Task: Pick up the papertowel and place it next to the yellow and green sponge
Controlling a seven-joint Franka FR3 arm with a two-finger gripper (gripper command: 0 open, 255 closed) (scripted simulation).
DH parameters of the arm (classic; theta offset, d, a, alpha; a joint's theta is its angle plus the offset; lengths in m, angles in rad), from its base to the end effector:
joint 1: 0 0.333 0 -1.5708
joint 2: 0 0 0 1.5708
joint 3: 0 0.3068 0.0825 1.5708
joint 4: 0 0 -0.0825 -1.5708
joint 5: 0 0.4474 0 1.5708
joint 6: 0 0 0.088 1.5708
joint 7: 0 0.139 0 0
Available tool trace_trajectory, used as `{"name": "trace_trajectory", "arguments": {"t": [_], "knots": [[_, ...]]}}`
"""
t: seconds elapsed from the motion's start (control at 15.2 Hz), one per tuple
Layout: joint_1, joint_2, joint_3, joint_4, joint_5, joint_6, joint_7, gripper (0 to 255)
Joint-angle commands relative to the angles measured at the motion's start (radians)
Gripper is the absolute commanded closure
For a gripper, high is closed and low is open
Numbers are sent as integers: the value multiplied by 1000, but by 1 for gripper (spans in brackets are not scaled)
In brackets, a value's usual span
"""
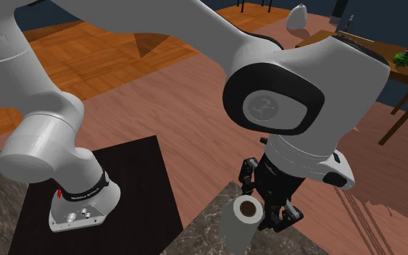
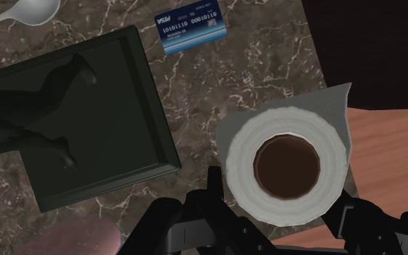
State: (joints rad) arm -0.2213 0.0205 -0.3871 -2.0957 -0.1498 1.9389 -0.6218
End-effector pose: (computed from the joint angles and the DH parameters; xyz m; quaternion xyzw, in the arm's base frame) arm 0.4649 -0.3417 0.3261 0.9928 0.0393 -0.1126 0.0074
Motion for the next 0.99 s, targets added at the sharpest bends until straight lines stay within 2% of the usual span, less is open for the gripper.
{"name": "trace_trajectory", "arguments": {"t": [0.0,0.46,0.92], "knots": [[0,0,0,0,0,0,0,255],[0,0,0,0,0,0,0,255],[3,-34,3,59,-8,-92,-3,255]]}}
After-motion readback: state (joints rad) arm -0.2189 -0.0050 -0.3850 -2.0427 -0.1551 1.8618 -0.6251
